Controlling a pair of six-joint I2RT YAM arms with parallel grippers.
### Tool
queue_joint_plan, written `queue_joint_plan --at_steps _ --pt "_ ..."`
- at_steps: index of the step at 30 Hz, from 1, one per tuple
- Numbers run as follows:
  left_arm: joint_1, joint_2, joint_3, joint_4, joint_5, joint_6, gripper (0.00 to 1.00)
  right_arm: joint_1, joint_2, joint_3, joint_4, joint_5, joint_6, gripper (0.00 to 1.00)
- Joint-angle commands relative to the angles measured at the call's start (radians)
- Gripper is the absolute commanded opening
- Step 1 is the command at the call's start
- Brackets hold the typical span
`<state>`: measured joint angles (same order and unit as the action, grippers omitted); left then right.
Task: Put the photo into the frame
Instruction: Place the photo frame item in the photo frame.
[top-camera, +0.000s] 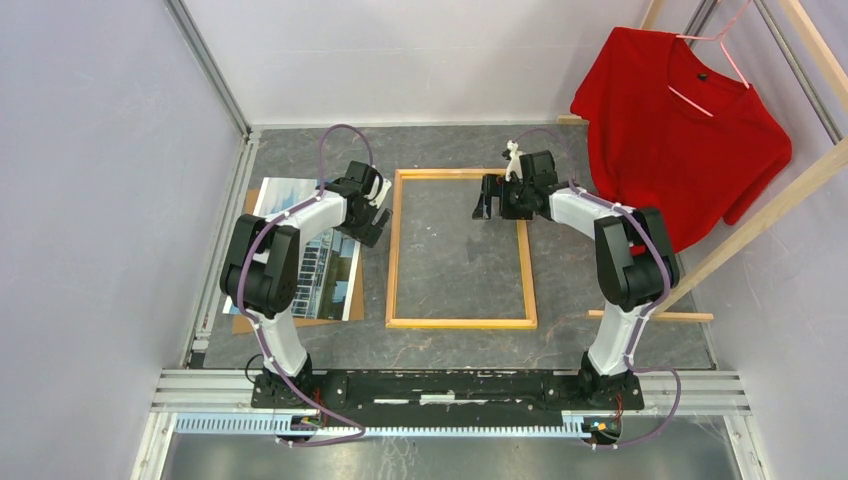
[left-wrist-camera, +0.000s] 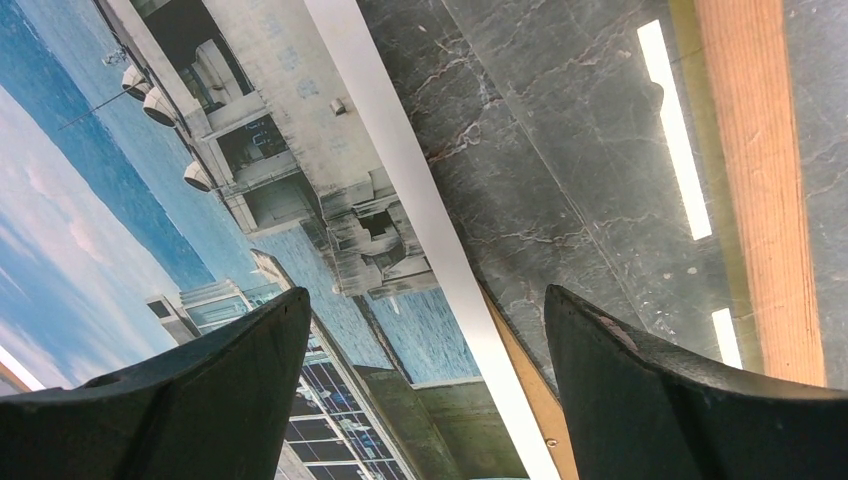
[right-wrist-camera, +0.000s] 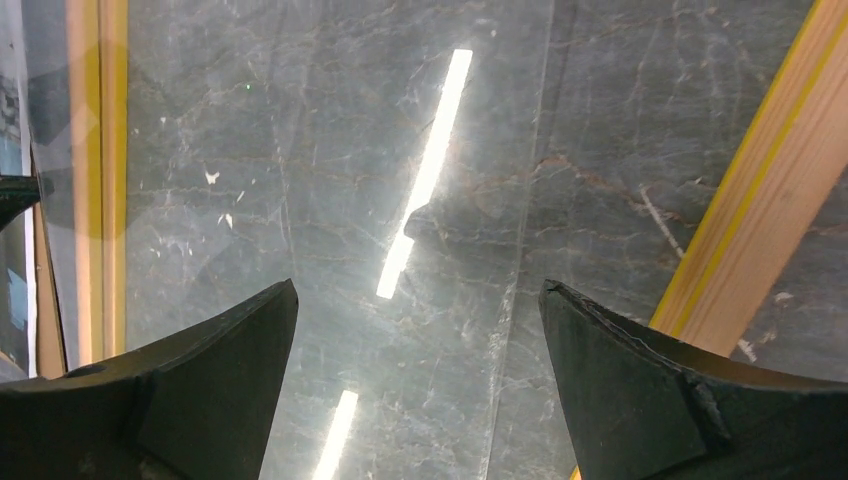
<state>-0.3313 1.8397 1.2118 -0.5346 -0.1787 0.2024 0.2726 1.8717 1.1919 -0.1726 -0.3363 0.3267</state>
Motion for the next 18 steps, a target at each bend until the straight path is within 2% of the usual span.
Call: queue_joint_plan --at_steps 1,8,18 --pt "-0.001 -0.002 0.026 0.026 -0.004 0.029 0.92 -0.023 0.018 0.043 0.091 -0.014 -0.020 0.98" --pt "0.000 0.006 0.031 0.029 -0.001 0.022 0.92 -0.045 0.107 0.076 0.165 -0.076 0.010 0.97" --pt "-0.002 0.027 0.037 0.035 0.009 0.015 0.92 -0.056 0.191 0.088 0.297 -0.246 0.120 0.96"
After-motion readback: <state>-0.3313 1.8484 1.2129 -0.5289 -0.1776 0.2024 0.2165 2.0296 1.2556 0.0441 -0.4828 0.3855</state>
